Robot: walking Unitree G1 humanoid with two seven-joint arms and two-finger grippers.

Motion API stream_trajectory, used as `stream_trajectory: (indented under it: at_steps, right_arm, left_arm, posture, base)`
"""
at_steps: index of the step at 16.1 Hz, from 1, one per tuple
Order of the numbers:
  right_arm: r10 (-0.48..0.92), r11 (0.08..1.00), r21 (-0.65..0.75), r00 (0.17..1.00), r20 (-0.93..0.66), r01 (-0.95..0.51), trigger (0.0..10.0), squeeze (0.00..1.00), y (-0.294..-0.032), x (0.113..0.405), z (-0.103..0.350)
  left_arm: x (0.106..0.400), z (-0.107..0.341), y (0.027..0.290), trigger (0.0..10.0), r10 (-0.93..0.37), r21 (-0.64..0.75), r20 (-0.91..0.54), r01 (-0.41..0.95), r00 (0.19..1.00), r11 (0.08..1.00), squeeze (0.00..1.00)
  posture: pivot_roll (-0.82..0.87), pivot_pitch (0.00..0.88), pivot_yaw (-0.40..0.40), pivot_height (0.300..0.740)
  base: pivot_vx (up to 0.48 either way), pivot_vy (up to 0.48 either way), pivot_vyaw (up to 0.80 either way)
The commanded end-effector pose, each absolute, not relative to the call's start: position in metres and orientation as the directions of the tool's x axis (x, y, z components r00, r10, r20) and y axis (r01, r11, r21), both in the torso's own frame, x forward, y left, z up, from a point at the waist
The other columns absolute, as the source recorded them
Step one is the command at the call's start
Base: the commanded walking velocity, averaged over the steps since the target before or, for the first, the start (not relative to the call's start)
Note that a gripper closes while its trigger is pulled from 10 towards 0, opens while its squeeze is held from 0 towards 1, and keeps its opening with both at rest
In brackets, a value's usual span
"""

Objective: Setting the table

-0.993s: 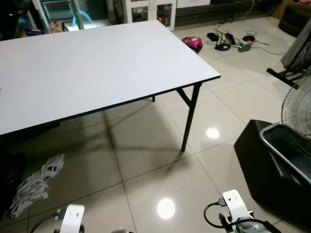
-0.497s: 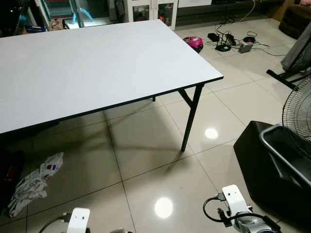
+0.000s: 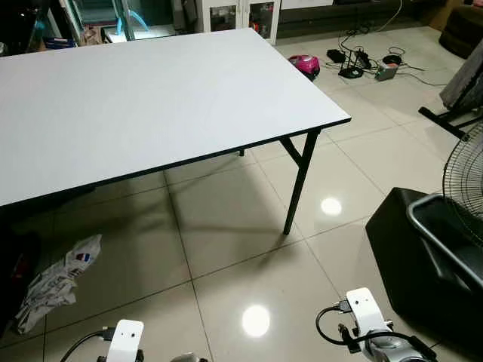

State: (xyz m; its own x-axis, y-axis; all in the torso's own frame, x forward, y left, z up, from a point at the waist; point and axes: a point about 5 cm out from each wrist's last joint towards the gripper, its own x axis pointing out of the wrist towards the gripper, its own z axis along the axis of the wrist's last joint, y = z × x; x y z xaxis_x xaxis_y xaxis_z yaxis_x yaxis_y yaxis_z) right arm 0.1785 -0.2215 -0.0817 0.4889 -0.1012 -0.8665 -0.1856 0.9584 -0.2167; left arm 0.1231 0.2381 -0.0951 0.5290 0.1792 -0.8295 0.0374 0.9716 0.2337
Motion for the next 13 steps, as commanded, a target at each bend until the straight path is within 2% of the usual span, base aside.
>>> stream_trajectory:
  at_steps: [1, 13]
  right_arm:
    - [-0.107, 0.963, -0.212, 0.486, -0.868, -0.167, 10.0, 0.00, -0.2231, 0.1769, -0.0821]
    - [-0.107, 0.963, -0.212, 0.486, -0.868, -0.167, 10.0, 0.00, -0.2231, 0.1769, -0.0821]
  left_arm:
    - [0.1236, -0.0947, 0.2377, 10.0, 0.174, 0.235, -0.826, 0.047, 0.536, 0.971, 0.00]
    - [0.1236, -0.0947, 0.2377, 10.0, 0.174, 0.235, -0.826, 0.047, 0.536, 0.971, 0.00]
  posture:
    - [-0.11, 0.052, -0.006, 0.740]
    - [-0.11, 0.052, -0.006, 0.740]
  base:
    - [0.000, 0.000, 0.00]
    - [0.000, 0.000, 0.00]
